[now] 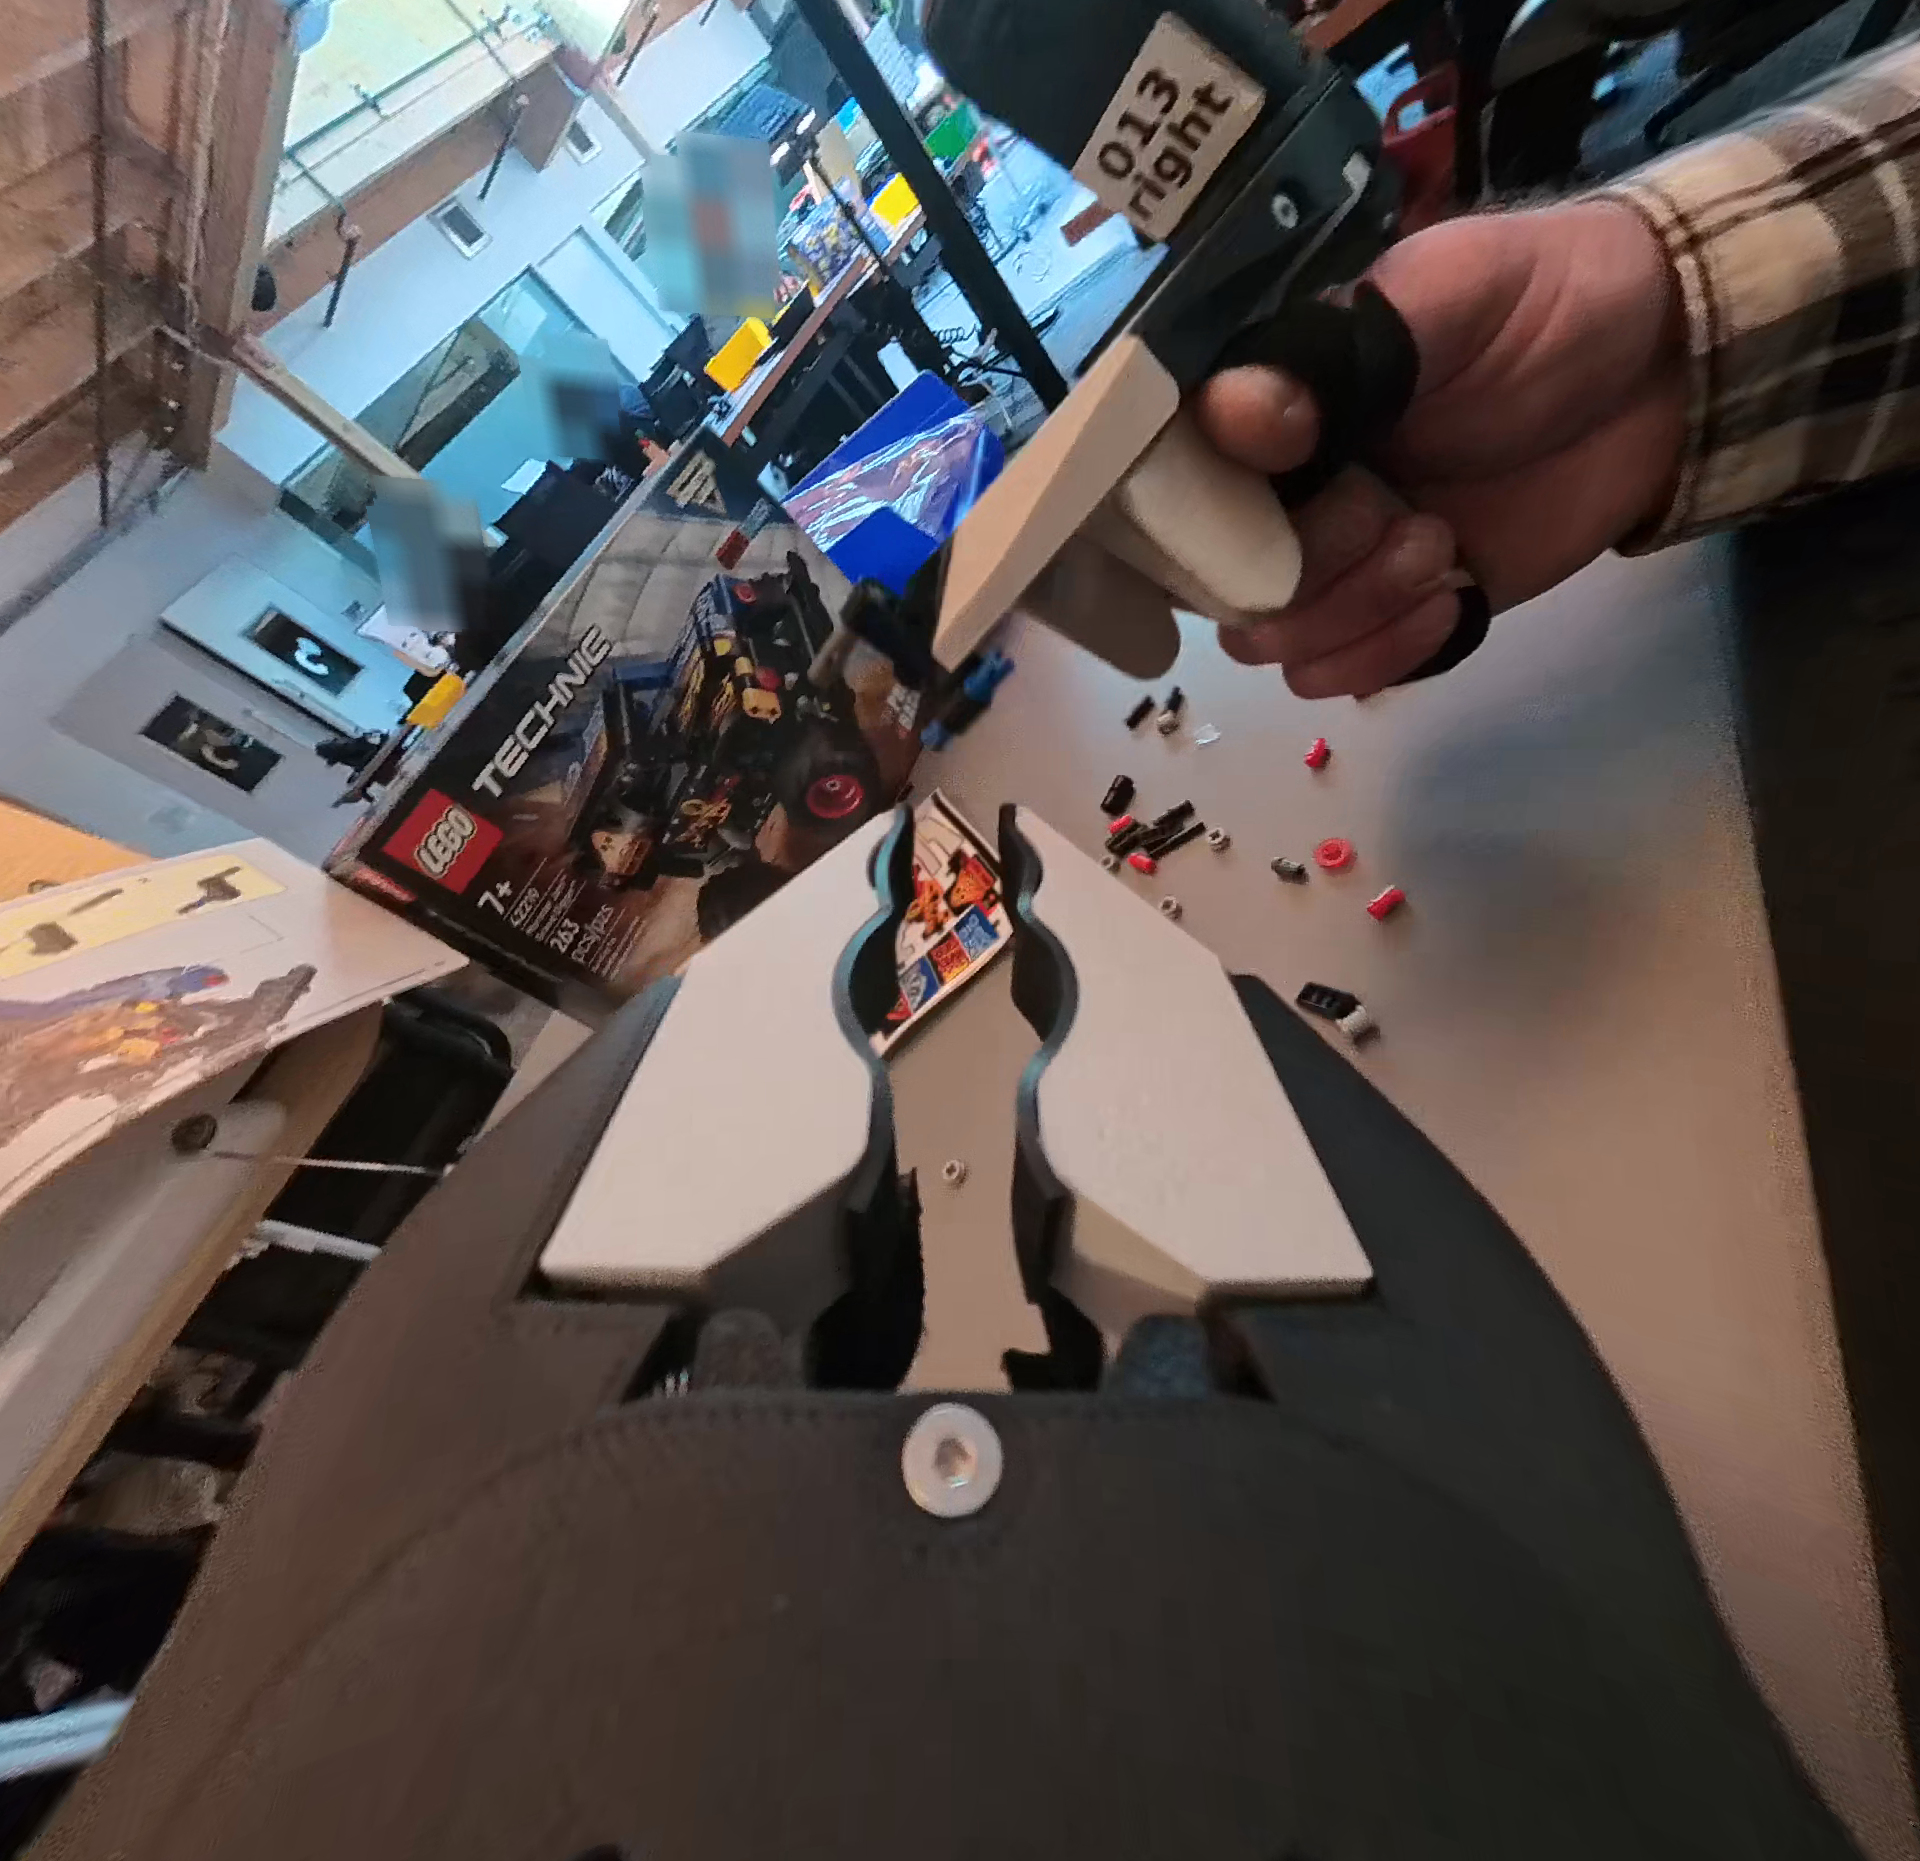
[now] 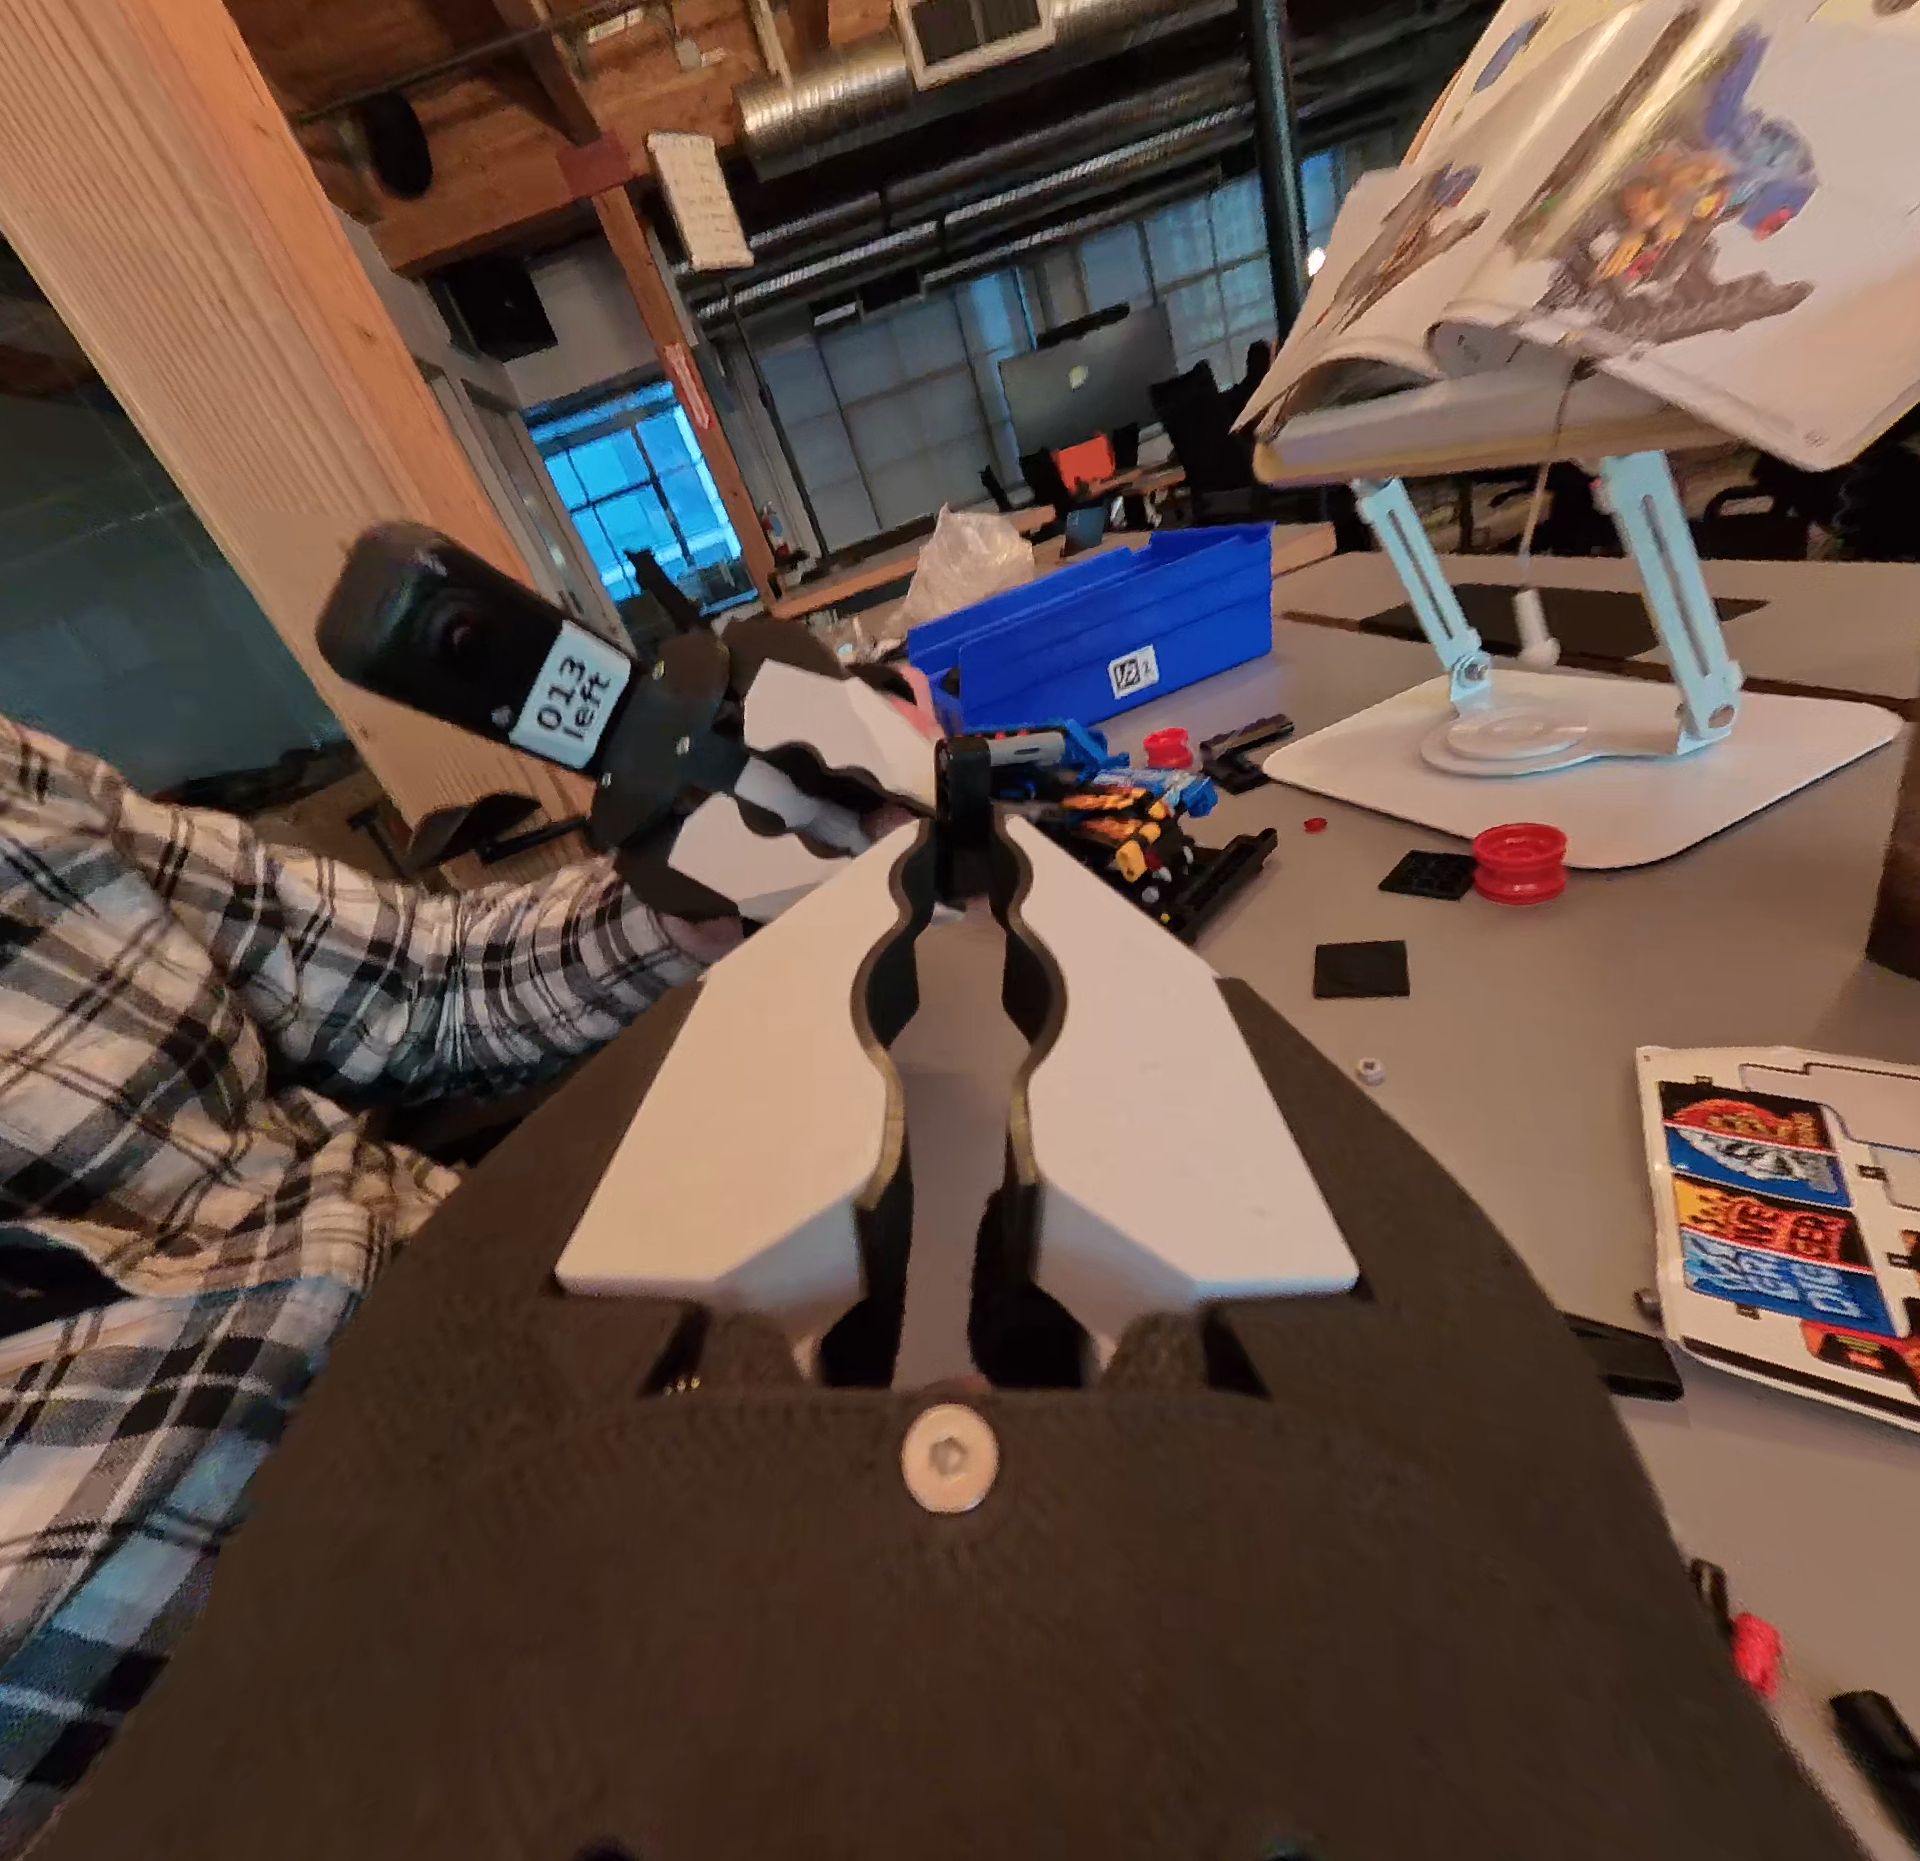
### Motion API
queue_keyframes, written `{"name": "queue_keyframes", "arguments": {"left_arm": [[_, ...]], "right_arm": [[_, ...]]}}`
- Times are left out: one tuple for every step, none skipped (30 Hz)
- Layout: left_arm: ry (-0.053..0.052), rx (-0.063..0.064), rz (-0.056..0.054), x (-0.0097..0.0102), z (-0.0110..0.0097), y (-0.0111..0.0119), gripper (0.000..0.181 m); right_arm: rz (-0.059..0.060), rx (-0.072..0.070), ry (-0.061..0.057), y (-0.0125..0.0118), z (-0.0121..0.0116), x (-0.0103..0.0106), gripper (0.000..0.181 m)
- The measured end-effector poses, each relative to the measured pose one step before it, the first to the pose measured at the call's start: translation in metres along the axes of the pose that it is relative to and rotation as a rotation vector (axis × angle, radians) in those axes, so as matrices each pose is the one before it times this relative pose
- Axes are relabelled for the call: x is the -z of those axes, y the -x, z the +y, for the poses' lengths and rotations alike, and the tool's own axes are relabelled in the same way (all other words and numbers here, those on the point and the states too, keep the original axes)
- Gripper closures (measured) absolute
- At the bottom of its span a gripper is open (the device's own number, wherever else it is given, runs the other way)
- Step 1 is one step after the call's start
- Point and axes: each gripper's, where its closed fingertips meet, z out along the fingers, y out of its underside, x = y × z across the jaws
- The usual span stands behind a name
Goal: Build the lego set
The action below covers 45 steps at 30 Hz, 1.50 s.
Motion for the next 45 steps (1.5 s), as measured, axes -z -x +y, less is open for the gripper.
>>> {"name": "queue_keyframes", "arguments": {"left_arm": [[0.0004, 0.0212, -0.0081, 0.00072, 0.00094, 0.00250, 0.167], [-0.0042, 0.0147, -0.0080, 0.00105, -0.00021, 0.00217, 0.167], [0.0005, 0.0033, -0.0088, 0.00096, 0.00016, 0.00204, 0.166], [0.0044, -0.0022, -0.0150, 0.00081, 0.00062, 0.00298, 0.166], [0.0021, 0.0049, -0.0120, 0.00070, 0.00040, 0.00300, 0.166], [-0.0037, 0.0157, -0.0068, 0.00085, -0.00035, 0.00250, 0.166], [-0.0063, 0.0209, -0.0042, 0.00107, -0.00064, 0.00219, 0.166], [-0.0028, 0.0181, -0.0073, 0.00103, 0.00016, 0.00255, 0.166], [0.0024, 0.0121, -0.0089, 0.00072, 0.00106, 0.00280, 0.165], [0.0033, 0.0109, -0.0098, 0.00064, 0.00132, 0.00293, 0.165], [-0.0004, 0.0147, -0.0078, 0.00067, 0.00083, 0.00297, 0.165], [-0.0036, 0.0181, -0.0055, 0.00075, 0.00012, 0.00257, 0.165], [-0.0036, 0.0176, -0.0039, 0.00043, 0.00006, 0.00227, 0.165], [-0.0018, 0.0124, -0.0048, 0.00037, 0.00001, 0.00198, 0.165], [-0.0001, 0.0043, -0.0066, 0.00038, 0.00018, 0.00192, 0.165], [-0.0002, -0.0011, -0.0056, 0.00039, 0.00001, 0.00166, 0.164], [-0.0019, 0.0004, -0.0062, 0.00037, -0.00026, 0.00178, 0.164], [-0.0028, 0.0045, -0.0048, 0.00027, -0.00019, 0.00166, 0.164], [-0.0030, 0.0070, -0.0020, -0.00008, -0.00004, 0.00129, 0.164], [-0.0015, 0.0085, 0.0000, -0.00047, 0.00001, 0.00095, 0.164], [-0.0007, 0.0096, -0.0018, -0.00089, -0.00007, 0.00108, 0.163], [-0.0009, 0.0091, 0.0023, -0.00105, -0.00055, 0.00018, 0.162], [-0.0027, 0.0062, 0.0045, -0.00114, -0.00093, -0.00064, 0.161], [-0.0014, 0.0007, 0.0041, -0.00095, -0.00050, -0.00131, 0.161], [0.0022, -0.0061, 0.0016, -0.00062, 0.00029, -0.00128, 0.161], [0.0064, -0.0109, -0.0023, -0.00038, 0.00143, -0.00081, 0.160], [0.0073, -0.0103, -0.0048, -0.00016, 0.00182, 0.00004, 0.159], [0.0041, -0.0038, -0.0036, 0.00024, 0.00097, 0.00067, 0.158], [-0.0039, 0.0040, -0.0033, 0.00064, -0.00077, 0.00128, 0.158], [-0.0090, 0.0080, -0.0035, 0.00090, -0.00175, 0.00168, 0.157], [-0.0064, 0.0071, -0.0042, 0.00085, -0.00127, 0.00175, 0.157], [-0.0018, 0.0035, -0.0037, 0.00075, -0.00037, 0.00142, 0.157], [0.0002, 0.0005, -0.0030, 0.00069, 0.00002, 0.00113, 0.156], [0.0000, -0.0007, -0.0035, 0.00111, -0.00029, 0.00113, 0.156], [-0.0027, -0.0010, -0.0036, 0.00145, -0.00088, 0.00110, 0.156], [-0.0030, -0.0025, -0.0048, 0.00186, -0.00124, 0.00136, 0.156], [-0.0008, -0.0066, -0.0070, 0.00202, -0.00103, 0.00200, 0.156], [0.0019, -0.0104, -0.0109, 0.00222, -0.00078, 0.00302, 0.156], [0.0021, -0.0092, -0.0130, 0.00271, -0.00095, 0.00388, 0.155], [-0.0021, -0.0062, -0.0117, 0.00299, -0.00171, 0.00395, 0.155], [0.0000, -0.0060, -0.0109, 0.00293, -0.00113, 0.00438, 0.155], [0.0068, -0.0064, -0.0105, 0.00252, -0.00001, 0.00474, 0.155], [0.0099, -0.0074, -0.0087, 0.00198, 0.00052, 0.00478, 0.155], [0.0112, -0.0120, -0.0085, 0.00195, 0.00071, 0.00508, 0.154], [0.0124, -0.0160, -0.0103, 0.00188, 0.00063, 0.00554, 0.154]], "right_arm": [[0.0203, -0.0069, -0.0116, -0.00401, -0.00475, 0.00120, 0.173], [0.0344, 0.0128, 0.0003, -0.00436, -0.00480, 0.00051, 0.173], [0.0291, 0.0169, -0.0006, -0.00223, -0.00669, -0.00048, 0.173], [0.0175, 0.0104, 0.0067, 0.00009, -0.00702, -0.00236, 0.173], [0.0209, 0.0136, 0.0200, -0.00039, -0.00625, -0.00430, 0.173], [0.0259, 0.0184, 0.0188, -0.00140, -0.00731, -0.00567, 0.173], [0.0097, 0.0115, 0.0149, 0.00060, -0.00869, -0.00694, 0.173], [0.0047, 0.0091, 0.0144, 0.00066, -0.00898, -0.00812, 0.173], [0.0092, 0.0166, 0.0123, -0.00060, -0.00892, -0.00915, 0.173], [0.0073, 0.0214, 0.0071, -0.00120, -0.00879, -0.00949, 0.174], [0.0026, 0.0171, -0.0001, -0.00205, -0.00830, -0.00988, 0.174], [0.0032, 0.0093, -0.0111, -0.00362, -0.00784, -0.00971, 0.173], [0.0053, 0.0035, -0.0163, -0.00489, -0.00596, -0.00930, 0.173], [0.0061, 0.0018, -0.0184, -0.00537, -0.00386, -0.00859, 0.173], [0.0074, 0.0042, -0.0226, -0.00506, -0.00230, -0.00711, 0.173], [0.0093, 0.0074, -0.0318, -0.00425, -0.00165, -0.00483, 0.173], [0.0027, 0.0018, -0.0295, -0.00268, 0.00033, -0.00303, 0.173], [0.0010, -0.0040, -0.0183, -0.00264, 0.00331, -0.00165, 0.173], [0.0025, -0.0013, -0.0165, -0.00322, 0.00500, 0.00002, 0.173], [0.0118, 0.0033, -0.0159, -0.00485, 0.00612, 0.00140, 0.173], [0.0188, 0.0051, -0.0027, -0.00602, 0.00780, 0.00186, 0.173], [0.0198, 0.0065, 0.0164, -0.00606, 0.00902, 0.00148, 0.173], [0.0133, 0.0078, 0.0200, -0.00436, 0.00757, 0.00135, 0.173], [0.0044, 0.0054, 0.0074, -0.00251, 0.00396, 0.00131, 0.173], [0.0024, -0.0011, -0.0030, -0.00165, 0.00167, 0.00104, 0.173], [0.0025, -0.0007, 0.0004, -0.00110, 0.00186, 0.00015, 0.173], [0.0006, 0.0085, 0.0097, 0.00006, 0.00264, -0.00084, 0.173], [0.0022, 0.0192, 0.0147, 0.00072, 0.00304, -0.00139, 0.173], [0.0067, 0.0267, 0.0151, 0.00044, 0.00270, -0.00138, 0.173], [0.0051, 0.0244, 0.0112, 0.00049, 0.00226, -0.00100, 0.173], [0.0024, 0.0125, 0.0038, 0.00048, 0.00111, -0.00050, 0.173], [-0.0009, 0.0008, -0.0035, 0.00033, -0.00019, 0.00007, 0.173], [0.0020, -0.0033, -0.0077, -0.00028, -0.00075, 0.00061, 0.173], [0.0030, -0.0018, -0.0074, -0.00049, -0.00103, 0.00083, 0.173], [0.0024, 0.0040, -0.0063, 0.00003, -0.00091, 0.00058, 0.173], [0.0036, 0.0090, -0.0007, 0.00002, -0.00004, 0.00025, 0.173], [0.0045, 0.0126, 0.0011, 0.00012, 0.00047, -0.00018, 0.173], [0.0043, 0.0162, -0.0006, 0.00049, 0.00023, -0.00025, 0.173], [0.0041, 0.0184, 0.0020, 0.00059, 0.00028, -0.00030, 0.173], [0.0068, 0.0229, 0.0043, 0.00061, 0.00036, -0.00027, 0.173], [0.0154, 0.0333, 0.0039, 0.00003, -0.00004, -0.00002, 0.173], [0.0133, 0.0415, 0.0072, 0.00089, 0.00014, -0.00027, 0.173], [0.0098, 0.0437, 0.0088, 0.00152, 0.00010, -0.00034, 0.173], [0.0106, 0.0402, 0.0060, 0.00134, -0.00043, -0.00012, 0.173], [0.0090, 0.0297, 0.0017, 0.00104, -0.00104, 0.00005, 0.173]]}}
